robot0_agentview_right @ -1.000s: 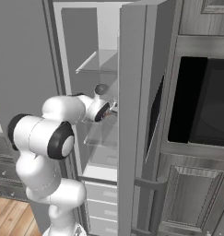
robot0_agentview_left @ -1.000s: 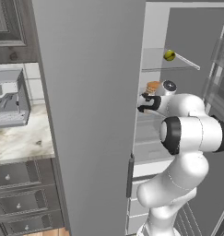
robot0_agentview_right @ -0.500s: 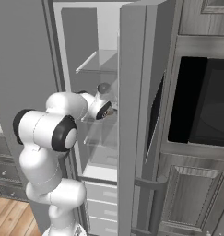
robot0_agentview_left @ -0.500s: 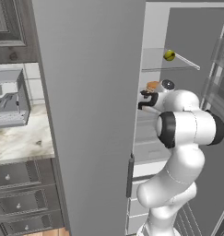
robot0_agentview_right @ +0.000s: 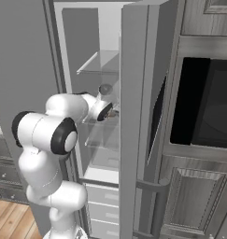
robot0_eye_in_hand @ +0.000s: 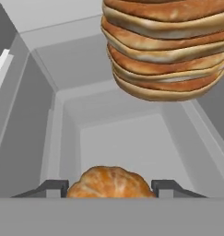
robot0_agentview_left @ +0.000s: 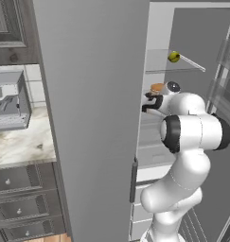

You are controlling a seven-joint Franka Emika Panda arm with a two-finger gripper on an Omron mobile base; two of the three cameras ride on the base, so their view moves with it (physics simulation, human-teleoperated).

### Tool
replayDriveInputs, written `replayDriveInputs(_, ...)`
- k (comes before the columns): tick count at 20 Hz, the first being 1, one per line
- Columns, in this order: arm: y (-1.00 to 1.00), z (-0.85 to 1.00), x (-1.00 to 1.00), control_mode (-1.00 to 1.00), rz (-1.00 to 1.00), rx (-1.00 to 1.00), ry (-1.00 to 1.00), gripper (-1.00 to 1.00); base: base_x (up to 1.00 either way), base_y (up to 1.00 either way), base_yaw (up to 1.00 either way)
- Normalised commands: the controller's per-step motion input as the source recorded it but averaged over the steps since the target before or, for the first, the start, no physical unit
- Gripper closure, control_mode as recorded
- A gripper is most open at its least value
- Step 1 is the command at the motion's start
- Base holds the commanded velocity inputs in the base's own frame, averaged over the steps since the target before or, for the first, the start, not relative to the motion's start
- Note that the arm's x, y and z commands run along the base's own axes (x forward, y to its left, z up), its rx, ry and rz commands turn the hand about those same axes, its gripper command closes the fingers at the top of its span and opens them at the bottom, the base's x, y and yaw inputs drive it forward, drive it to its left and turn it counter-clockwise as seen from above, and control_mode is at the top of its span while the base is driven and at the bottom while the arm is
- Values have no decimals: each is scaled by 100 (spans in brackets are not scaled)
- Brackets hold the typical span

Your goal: Pick up the tangerine and pear from the fridge and place one fruit on each plate on the dining counter.

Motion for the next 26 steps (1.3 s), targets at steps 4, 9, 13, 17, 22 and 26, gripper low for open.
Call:
replayDriveInputs(4,-24,7,-93,-100,-10,0,-9,100,0,0,0)
replayDriveInputs(9,-2,62,-100,-100,-3,-3,-14,100,0,0,0)
replayDriveInputs(13,6,88,-100,-100,0,-7,0,100,0,0,0)
replayDriveInputs(17,33,69,-100,-100,0,-7,18,100,0,0,0)
replayDriveInputs(22,55,53,-86,-100,0,-1,48,100,0,0,0)
replayDriveInputs(26,38,2,-93,-100,1,3,26,100,0,0,0)
